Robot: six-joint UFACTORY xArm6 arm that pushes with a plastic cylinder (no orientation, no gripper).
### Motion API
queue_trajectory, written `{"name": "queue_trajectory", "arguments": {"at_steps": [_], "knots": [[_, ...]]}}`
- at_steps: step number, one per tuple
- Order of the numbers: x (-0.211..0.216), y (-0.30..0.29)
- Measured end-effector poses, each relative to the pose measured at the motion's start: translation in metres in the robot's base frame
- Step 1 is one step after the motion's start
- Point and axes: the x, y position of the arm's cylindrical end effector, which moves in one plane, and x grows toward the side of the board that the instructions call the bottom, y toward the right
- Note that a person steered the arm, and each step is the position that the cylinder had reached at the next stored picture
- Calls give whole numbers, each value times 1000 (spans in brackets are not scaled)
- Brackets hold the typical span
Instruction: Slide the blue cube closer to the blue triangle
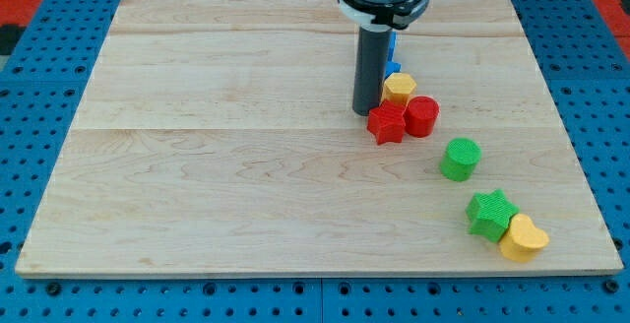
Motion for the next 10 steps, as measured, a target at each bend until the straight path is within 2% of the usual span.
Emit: {"name": "queue_trajectory", "arguments": {"at_steps": [2, 3, 4, 5, 10], "knots": [[-69, -61], [-131, -55], [-194, -13], [-210, 16], [-96, 40]]}}
